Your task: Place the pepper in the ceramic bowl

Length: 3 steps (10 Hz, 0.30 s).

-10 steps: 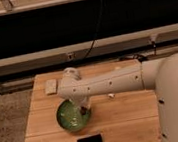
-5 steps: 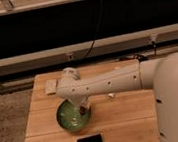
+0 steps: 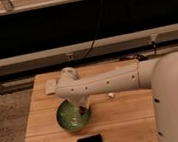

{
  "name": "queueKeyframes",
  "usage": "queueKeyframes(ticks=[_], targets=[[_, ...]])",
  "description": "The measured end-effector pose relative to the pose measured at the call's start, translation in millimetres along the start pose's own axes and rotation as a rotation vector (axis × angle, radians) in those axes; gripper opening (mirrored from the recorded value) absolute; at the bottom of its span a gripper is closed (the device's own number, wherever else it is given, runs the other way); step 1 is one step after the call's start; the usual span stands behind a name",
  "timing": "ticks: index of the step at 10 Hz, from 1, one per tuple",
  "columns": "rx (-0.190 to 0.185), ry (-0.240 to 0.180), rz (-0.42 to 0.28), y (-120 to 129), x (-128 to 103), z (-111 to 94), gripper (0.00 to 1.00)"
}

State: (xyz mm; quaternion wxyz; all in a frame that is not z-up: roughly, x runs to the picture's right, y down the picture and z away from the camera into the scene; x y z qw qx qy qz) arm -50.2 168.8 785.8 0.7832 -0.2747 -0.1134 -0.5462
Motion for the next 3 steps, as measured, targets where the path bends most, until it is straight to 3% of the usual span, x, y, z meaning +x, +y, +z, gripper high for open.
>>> queueKeyframes(ticks=[1, 3], targets=[[0.000, 0.000, -0.004, -1.9, -0.3, -0.3, 0.55], [0.000, 0.000, -0.009, -3.6, -0.5, -0.3, 0.68]])
